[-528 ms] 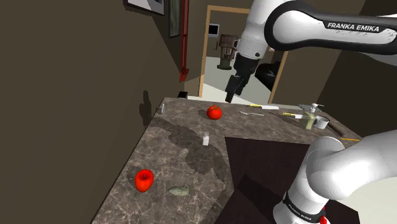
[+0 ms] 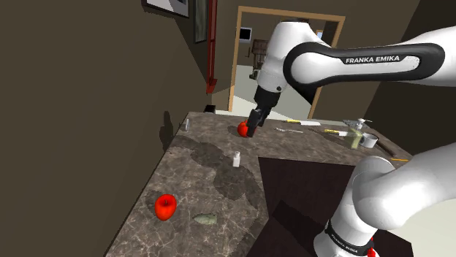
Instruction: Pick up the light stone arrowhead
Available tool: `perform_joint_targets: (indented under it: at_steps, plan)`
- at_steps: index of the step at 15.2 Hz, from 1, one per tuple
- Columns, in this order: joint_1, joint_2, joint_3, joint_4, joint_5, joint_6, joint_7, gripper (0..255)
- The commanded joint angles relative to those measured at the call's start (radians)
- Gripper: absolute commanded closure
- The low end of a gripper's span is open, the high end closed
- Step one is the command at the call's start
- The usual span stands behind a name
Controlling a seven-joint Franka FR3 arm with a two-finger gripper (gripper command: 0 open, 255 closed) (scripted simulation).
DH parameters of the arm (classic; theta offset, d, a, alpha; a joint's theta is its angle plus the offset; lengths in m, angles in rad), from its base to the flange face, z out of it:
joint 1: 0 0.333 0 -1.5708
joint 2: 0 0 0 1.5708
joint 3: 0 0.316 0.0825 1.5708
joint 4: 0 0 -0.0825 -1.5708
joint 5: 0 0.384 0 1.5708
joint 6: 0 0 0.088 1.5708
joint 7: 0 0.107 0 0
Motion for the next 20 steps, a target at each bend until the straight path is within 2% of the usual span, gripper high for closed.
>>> perform_joint_targets:
  at_steps: [1, 11, 20]
  plan:
    - [0.012, 0.029, 0.005, -0.04, 0.008, 0.071, -0.012, 0]
    - [0.07, 0.281, 0.034, -0.161, 0.046, 0.445, -0.079, 0]
    - [0.115, 0.619, 0.066, -0.149, 0.066, 0.768, -0.142, 0]
